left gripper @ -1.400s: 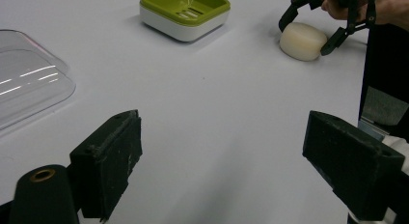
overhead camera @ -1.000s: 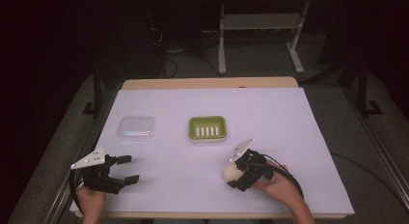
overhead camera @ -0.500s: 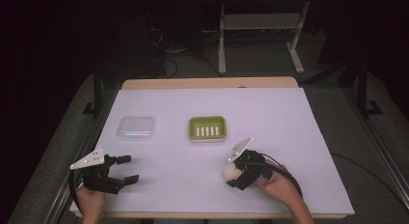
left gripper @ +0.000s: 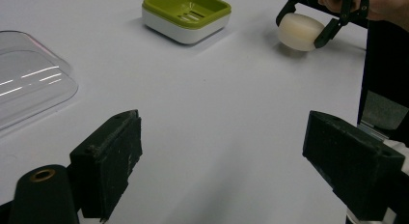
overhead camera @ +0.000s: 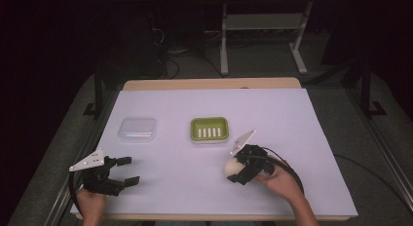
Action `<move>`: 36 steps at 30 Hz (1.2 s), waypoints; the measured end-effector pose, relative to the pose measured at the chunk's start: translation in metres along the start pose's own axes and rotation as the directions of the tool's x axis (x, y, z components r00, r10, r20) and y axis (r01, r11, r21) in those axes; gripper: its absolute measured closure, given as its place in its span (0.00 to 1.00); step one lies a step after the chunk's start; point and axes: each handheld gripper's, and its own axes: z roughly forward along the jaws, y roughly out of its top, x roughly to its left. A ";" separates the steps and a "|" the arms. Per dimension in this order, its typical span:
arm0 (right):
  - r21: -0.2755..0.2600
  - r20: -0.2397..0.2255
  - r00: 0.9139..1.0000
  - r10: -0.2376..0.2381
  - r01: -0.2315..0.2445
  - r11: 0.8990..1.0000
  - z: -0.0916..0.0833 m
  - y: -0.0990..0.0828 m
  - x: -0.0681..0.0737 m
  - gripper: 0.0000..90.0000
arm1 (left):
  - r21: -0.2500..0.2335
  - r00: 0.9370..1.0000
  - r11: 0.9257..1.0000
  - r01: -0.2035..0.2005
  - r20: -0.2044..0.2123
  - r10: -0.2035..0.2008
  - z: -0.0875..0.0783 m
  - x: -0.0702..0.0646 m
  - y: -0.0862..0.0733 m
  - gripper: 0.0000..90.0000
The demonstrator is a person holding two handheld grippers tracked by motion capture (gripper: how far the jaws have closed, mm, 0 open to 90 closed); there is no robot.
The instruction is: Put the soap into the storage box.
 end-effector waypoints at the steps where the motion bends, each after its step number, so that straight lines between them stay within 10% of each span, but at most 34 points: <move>1: 0.000 0.001 1.000 -0.003 0.003 1.000 -0.001 0.001 -0.001 0.27 | 0.000 1.000 1.000 0.002 0.000 -0.002 0.000 0.000 0.000 0.15; 36: -0.020 0.024 1.000 -0.008 0.008 1.000 -0.018 0.053 -0.041 0.27 | -0.006 1.000 1.000 0.005 -0.008 -0.006 -0.002 0.001 -0.001 0.15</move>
